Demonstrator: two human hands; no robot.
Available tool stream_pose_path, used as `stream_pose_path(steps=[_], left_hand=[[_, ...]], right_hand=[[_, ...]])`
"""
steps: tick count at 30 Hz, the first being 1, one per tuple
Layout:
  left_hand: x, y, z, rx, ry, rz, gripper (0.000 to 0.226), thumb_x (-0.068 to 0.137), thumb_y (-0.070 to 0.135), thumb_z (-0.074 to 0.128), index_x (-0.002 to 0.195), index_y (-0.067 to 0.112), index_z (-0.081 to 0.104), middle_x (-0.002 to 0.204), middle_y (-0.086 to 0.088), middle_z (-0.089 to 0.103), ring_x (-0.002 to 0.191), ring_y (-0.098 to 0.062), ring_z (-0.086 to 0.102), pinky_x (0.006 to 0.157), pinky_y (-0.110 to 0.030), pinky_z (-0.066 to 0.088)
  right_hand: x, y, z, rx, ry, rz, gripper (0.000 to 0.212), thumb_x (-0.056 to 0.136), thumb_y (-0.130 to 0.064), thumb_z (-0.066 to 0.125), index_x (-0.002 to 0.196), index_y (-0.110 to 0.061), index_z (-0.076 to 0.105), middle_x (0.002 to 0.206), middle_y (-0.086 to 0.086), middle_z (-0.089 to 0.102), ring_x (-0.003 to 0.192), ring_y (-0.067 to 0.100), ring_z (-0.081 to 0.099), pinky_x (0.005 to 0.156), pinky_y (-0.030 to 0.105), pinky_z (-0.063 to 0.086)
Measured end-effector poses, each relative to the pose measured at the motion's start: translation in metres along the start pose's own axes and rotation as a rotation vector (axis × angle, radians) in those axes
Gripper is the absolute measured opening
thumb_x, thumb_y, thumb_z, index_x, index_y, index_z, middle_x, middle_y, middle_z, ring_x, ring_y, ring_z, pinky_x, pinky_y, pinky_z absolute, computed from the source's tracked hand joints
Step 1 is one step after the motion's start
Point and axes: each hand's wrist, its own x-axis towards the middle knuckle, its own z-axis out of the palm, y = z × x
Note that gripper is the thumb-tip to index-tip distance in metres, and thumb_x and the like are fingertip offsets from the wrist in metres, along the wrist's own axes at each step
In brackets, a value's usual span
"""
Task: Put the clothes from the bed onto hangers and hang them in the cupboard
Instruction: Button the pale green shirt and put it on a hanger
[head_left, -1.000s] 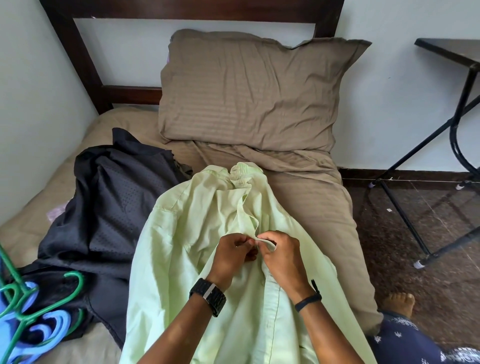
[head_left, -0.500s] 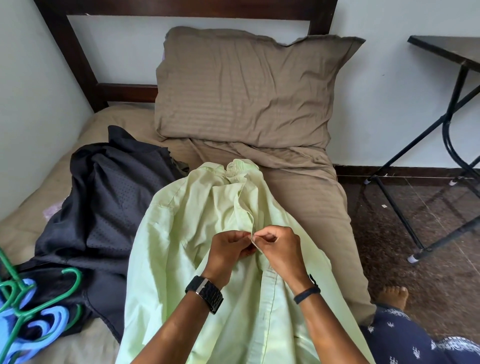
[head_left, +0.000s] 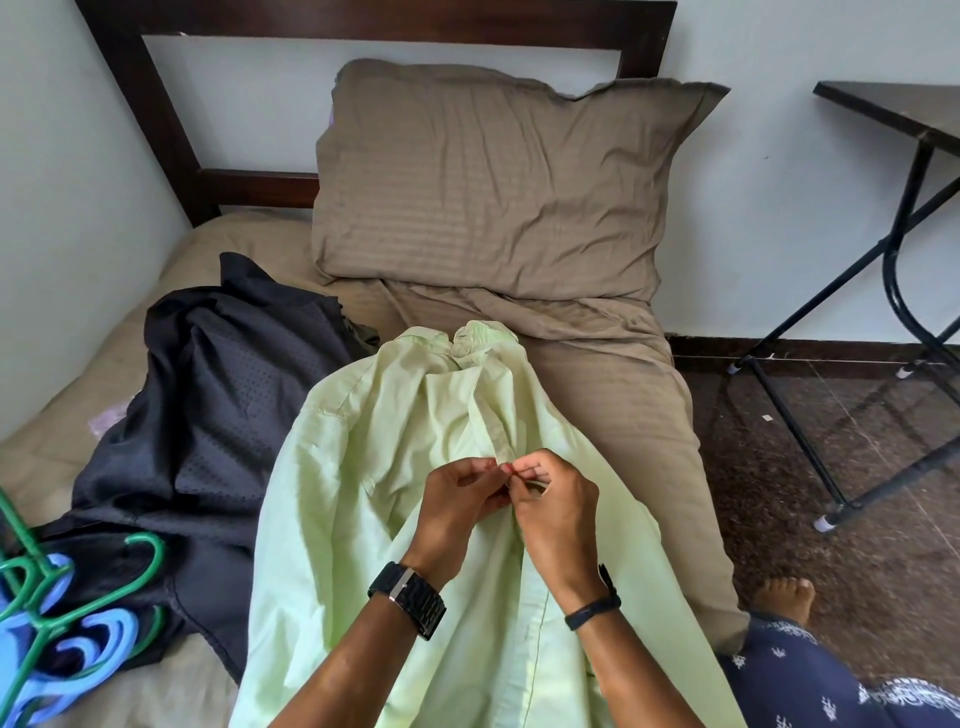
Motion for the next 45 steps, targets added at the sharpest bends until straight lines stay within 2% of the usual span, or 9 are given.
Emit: stream_pose_path(steps=[3,9,16,21,24,29,32,36,45], left_hand=[[0.0,0.002,0.001,-0.039,0.031,-0.008,0.004,0.088,-0.005,0.058,0.086,-0.001,0.059,0.089,-0.025,0.064,0.085,-0.034,0.066,0.073,-0.028,0.058],[0.005,0.008,-0.001,-0.019,0.059,0.059,0.027,0.088,-0.013,0.052,0.082,0.011,0.041,0.065,-0.007,0.063,0.068,-0.026,0.058,0.064,-0.027,0.051],[0.015,0.017,0.002,0.163,-0.064,0.273,0.037,0.087,-0.017,0.05,0.071,0.012,0.035,0.067,-0.011,0.047,0.067,-0.023,0.05,0.064,-0.028,0.048],[0.022,0.024,-0.006,0.021,-0.24,0.204,0.039,0.079,-0.009,0.053,0.058,0.022,0.042,0.065,-0.01,0.046,0.064,-0.021,0.049,0.064,-0.027,0.046],[0.026,0.026,-0.005,0.063,-0.23,0.204,0.034,0.088,-0.019,0.042,0.07,0.009,0.045,0.065,-0.003,0.055,0.064,-0.017,0.058,0.061,-0.023,0.051],[0.048,0.03,0.009,0.203,-0.153,0.249,0.029,0.09,-0.017,0.041,0.075,0.007,0.047,0.07,-0.003,0.051,0.067,-0.015,0.051,0.06,-0.02,0.046],[0.067,0.034,0.012,0.369,-0.125,0.287,0.032,0.089,-0.019,0.041,0.074,0.009,0.046,0.069,-0.001,0.048,0.06,-0.007,0.046,0.057,-0.015,0.04],[0.075,0.017,0.005,0.555,-0.146,0.194,0.032,0.087,-0.019,0.044,0.074,0.01,0.047,0.07,-0.004,0.054,0.065,-0.012,0.05,0.058,-0.016,0.045],[0.026,0.011,0.005,0.78,0.023,0.454,0.031,0.084,-0.004,0.058,0.074,0.024,0.056,0.074,0.009,0.062,0.063,-0.003,0.06,0.06,-0.017,0.049]], right_hand=[[-0.004,0.001,0.004,0.016,0.064,-0.014,0.014,0.079,-0.005,0.074,0.082,-0.014,0.064,0.075,-0.007,0.066,0.073,0.008,0.064,0.07,0.026,0.055],[0.0,-0.006,-0.007,0.128,-0.005,0.054,0.017,0.079,-0.008,0.073,0.083,-0.022,0.064,0.077,-0.015,0.068,0.079,-0.005,0.063,0.069,0.004,0.043],[0.015,-0.014,-0.013,0.188,0.025,0.118,0.018,0.08,-0.01,0.072,0.081,-0.024,0.061,0.075,-0.009,0.069,0.07,0.001,0.065,0.066,0.014,0.049],[0.034,-0.016,-0.024,0.534,-0.272,0.41,0.013,0.084,-0.001,0.066,0.081,-0.013,0.065,0.083,0.008,0.071,0.077,0.019,0.066,0.068,0.029,0.051],[0.038,-0.013,-0.024,0.304,-0.24,0.22,0.016,0.085,-0.004,0.066,0.077,-0.018,0.07,0.08,0.002,0.073,0.076,0.014,0.068,0.076,0.034,0.055],[0.047,-0.023,-0.019,-0.035,-0.103,-0.069,0.014,0.09,-0.008,0.059,0.089,-0.01,0.073,0.082,-0.002,0.072,0.074,0.01,0.065,0.07,0.02,0.049],[0.066,-0.015,-0.016,-0.15,-0.145,-0.075,0.01,0.088,-0.009,0.062,0.086,-0.009,0.072,0.081,0.001,0.071,0.072,0.013,0.063,0.065,0.02,0.044],[0.068,0.009,-0.008,-0.293,-0.278,0.055,0.015,0.085,-0.002,0.052,0.085,0.006,0.065,0.088,0.02,0.067,0.085,0.03,0.063,0.071,0.038,0.05],[0.005,0.011,-0.02,-0.119,-0.218,0.066,0.016,0.082,0.0,0.061,0.085,-0.014,0.068,0.078,-0.009,0.065,0.072,0.007,0.064,0.069,0.022,0.054]])
